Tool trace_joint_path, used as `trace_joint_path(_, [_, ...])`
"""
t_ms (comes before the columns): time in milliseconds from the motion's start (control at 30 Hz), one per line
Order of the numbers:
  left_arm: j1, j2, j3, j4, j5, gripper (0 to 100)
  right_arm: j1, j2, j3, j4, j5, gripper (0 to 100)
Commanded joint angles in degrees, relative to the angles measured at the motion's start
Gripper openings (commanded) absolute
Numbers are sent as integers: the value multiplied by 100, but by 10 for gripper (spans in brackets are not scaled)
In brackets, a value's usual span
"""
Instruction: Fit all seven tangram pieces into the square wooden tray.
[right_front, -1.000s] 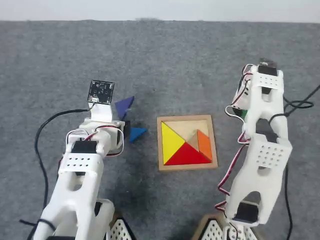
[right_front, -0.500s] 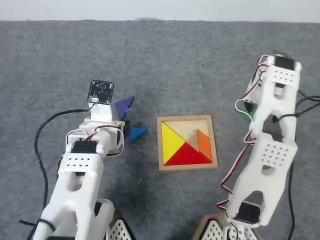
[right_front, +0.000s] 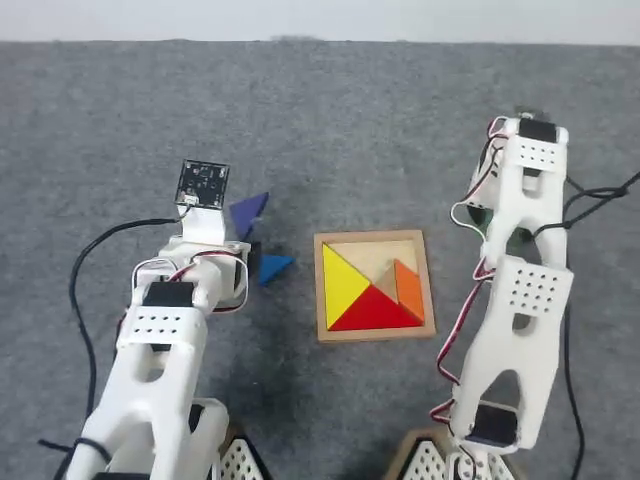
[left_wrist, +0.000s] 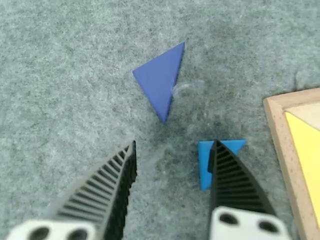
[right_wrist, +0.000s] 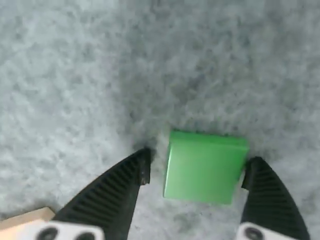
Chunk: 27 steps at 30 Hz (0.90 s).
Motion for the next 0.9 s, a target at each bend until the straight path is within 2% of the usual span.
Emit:
trace_joint_path(0, [44, -167, -57, -141, -79, 224, 40, 154, -440, -31, 88, 307])
trace_joint_path(100, [44, -167, -57, -141, -79, 224, 31, 277, -563, 40, 97, 287])
trace_joint_path(333, [44, -167, -57, -141, -70, 223, 31, 286, -826, 251, 97, 59])
trace_joint_path(533, [44, -167, -57, -141, -70, 223, -163, -4, -1134, 796, 352, 26])
trace_joint_path(667, [44, -167, -48, -141, -62, 223, -576, -453, -1380, 1112, 527, 7])
trace_joint_path(867, [44, -167, -48, -149, -70, 223, -1560, -1710, -185, 1112, 686, 7])
